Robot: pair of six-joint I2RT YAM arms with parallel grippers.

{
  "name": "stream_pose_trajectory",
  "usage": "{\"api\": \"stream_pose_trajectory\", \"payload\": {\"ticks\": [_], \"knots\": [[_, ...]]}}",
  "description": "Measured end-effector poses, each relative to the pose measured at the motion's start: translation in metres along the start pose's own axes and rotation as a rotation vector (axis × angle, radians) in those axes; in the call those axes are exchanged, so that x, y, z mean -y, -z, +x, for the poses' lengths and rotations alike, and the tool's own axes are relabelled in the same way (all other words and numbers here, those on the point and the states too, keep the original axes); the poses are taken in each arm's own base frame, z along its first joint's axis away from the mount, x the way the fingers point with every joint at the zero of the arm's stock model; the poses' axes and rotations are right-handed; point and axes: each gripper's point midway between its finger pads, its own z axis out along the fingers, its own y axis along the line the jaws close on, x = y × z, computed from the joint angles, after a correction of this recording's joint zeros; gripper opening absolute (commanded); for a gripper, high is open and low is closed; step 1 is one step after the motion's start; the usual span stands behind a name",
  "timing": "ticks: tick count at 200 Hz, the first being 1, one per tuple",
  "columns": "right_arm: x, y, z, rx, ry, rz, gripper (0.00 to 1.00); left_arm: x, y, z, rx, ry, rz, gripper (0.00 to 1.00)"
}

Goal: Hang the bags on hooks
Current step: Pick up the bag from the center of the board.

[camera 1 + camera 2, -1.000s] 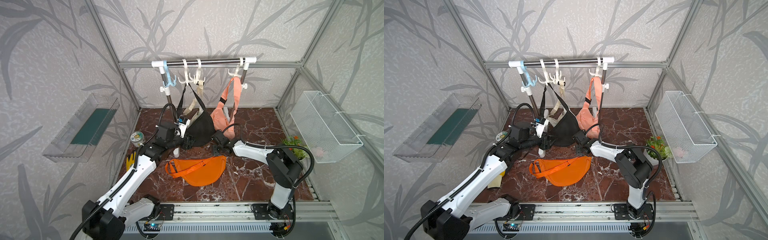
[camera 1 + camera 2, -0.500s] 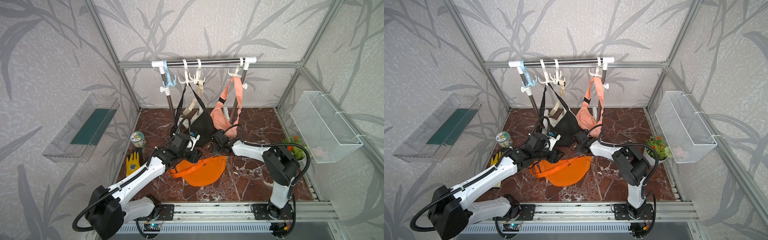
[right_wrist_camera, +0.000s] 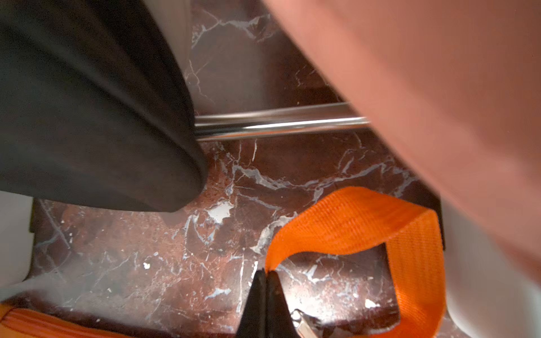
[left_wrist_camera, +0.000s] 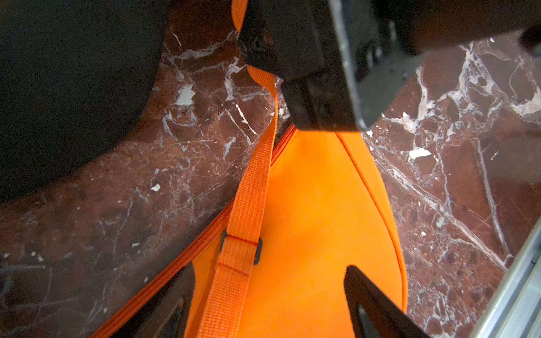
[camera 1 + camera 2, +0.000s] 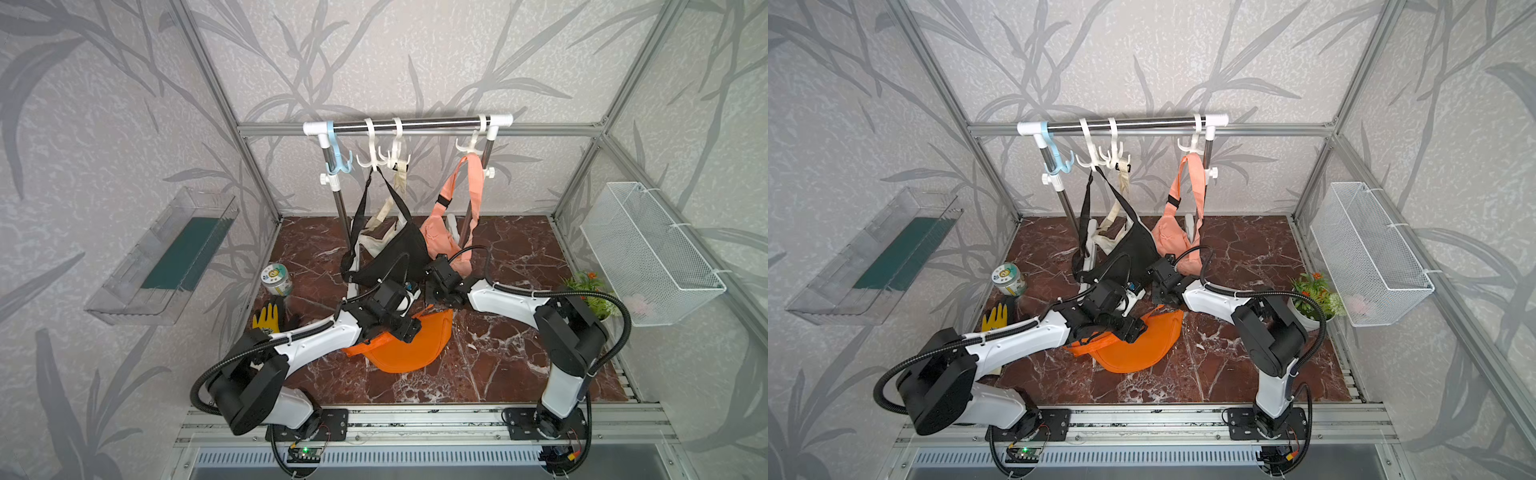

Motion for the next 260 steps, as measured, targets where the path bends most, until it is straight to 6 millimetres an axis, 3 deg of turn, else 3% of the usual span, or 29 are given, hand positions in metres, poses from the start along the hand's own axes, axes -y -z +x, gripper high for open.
{"api": "stream_pose_trajectory", "payload": {"ticks": [62, 78, 91, 99, 109, 126, 142, 164, 184, 203, 217, 240, 260], "knots": [[-0.010, 0.018, -0.011, 0.023, -0.018, -0.064, 0.00, -0.008, -0.030, -0.007, 0.033, 0.020, -0.038, 0.75], [-0.013, 0.026, -0.014, 0.030, -0.021, -0.088, 0.00, -0.012, -0.038, -0.002, 0.014, 0.027, -0.056, 0.62], [-0.015, 0.034, -0.016, 0.039, -0.025, -0.107, 0.00, -0.017, -0.043, 0.001, 0.001, 0.037, -0.082, 0.44], [-0.017, 0.040, -0.018, 0.045, -0.028, -0.123, 0.00, -0.021, -0.045, 0.002, -0.007, 0.045, -0.103, 0.28], [-0.019, 0.047, -0.020, 0.054, -0.030, -0.139, 0.00, -0.025, -0.045, 0.002, -0.012, 0.059, -0.122, 0.01], [-0.021, 0.056, -0.022, 0.063, -0.032, -0.162, 0.00, -0.032, -0.039, -0.001, -0.019, 0.058, -0.155, 0.00], [-0.022, 0.061, -0.020, 0.061, -0.025, -0.179, 0.05, -0.035, -0.022, -0.008, -0.016, 0.055, -0.168, 0.00], [-0.027, 0.066, -0.015, 0.044, 0.032, -0.219, 0.38, -0.039, 0.022, -0.026, 0.030, 0.063, -0.140, 0.00], [-0.036, 0.077, -0.011, 0.041, 0.119, -0.288, 0.59, -0.045, 0.072, -0.046, 0.117, 0.111, -0.062, 0.00], [-0.045, 0.099, -0.008, 0.074, 0.233, -0.387, 0.66, -0.051, 0.118, -0.057, 0.198, 0.141, -0.006, 0.00], [-0.052, 0.120, -0.007, 0.123, 0.323, -0.466, 0.69, -0.046, 0.139, -0.061, 0.208, 0.130, 0.042, 0.00], [-0.064, 0.156, -0.009, 0.214, 0.474, -0.581, 0.71, -0.033, 0.156, -0.066, 0.170, 0.093, 0.128, 0.00], [-0.075, 0.178, -0.009, 0.279, 0.593, -0.645, 0.72, -0.027, 0.160, -0.064, 0.130, 0.082, 0.176, 0.00]]}}
